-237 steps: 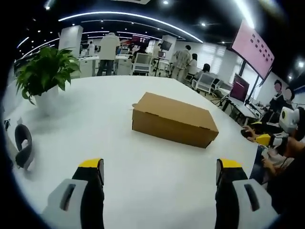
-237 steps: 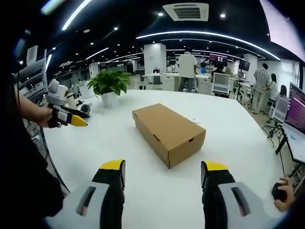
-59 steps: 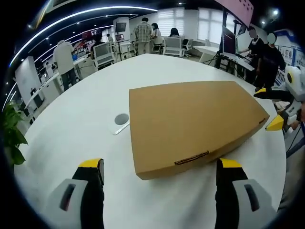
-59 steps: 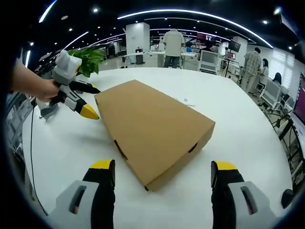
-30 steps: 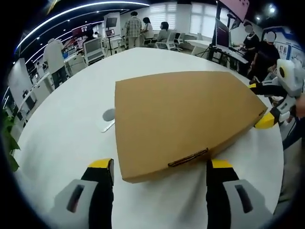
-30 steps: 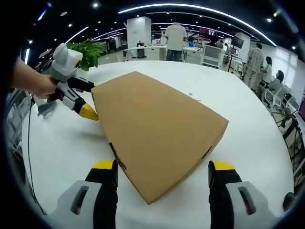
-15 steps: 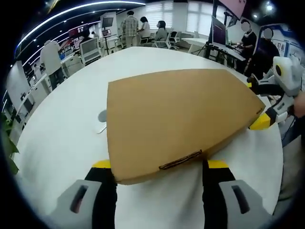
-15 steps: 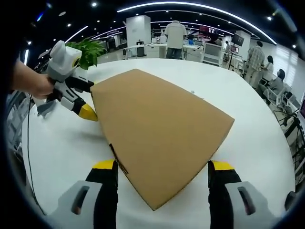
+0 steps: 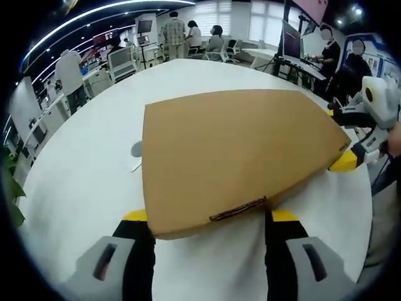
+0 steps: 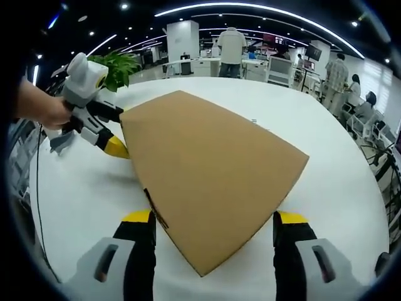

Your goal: Operate the shoe box by opening the lid, removing the specified soft item, and placing it in the target area until the item is outside and the box remains undamaged.

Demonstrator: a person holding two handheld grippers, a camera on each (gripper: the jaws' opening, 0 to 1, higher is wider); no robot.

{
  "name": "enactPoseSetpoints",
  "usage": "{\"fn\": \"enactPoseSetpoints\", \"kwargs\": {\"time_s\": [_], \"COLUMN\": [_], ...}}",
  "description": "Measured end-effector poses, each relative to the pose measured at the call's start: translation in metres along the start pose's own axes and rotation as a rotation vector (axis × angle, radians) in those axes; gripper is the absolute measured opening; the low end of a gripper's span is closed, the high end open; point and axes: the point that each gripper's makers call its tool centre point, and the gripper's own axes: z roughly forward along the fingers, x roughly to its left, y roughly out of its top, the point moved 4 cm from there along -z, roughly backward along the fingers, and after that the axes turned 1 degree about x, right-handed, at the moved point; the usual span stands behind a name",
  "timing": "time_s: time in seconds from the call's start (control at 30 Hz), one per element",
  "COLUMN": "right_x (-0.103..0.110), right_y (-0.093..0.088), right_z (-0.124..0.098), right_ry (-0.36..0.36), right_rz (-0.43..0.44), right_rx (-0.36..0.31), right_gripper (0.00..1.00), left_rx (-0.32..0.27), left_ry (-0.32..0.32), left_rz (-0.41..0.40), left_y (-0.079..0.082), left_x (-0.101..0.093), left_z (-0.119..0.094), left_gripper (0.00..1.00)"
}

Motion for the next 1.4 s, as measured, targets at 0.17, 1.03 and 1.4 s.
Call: {"fn": "enactPoseSetpoints", "kwargs": {"time_s": [0.17,1.03,1.4], "right_x": [0.0,-0.004,-0.004], "right_y": [0.0,-0.004,-0.007], "right_z": [0.0,-0.003,-0.005], "right_ry": [0.0,0.058,0.096], "right_rz": [0.001,-0.04,-0.084], "right_rx": [-0.004,0.011,0.027], "right_gripper": [0.75,0.7,0.68], "left_rx": [0.0,-0.001,-0.007], "left_ry": [0.009,0.084,0.117], "left_rz": [-0.008,-0.135,-0.192], "left_y": [-0.001,-0.018,-0.031], "left_x": [0.0,-0.017,-0.03], "left_z": [0.0,-0.013,-0.024], "left_gripper": [0.69,0.64,0.63]}}
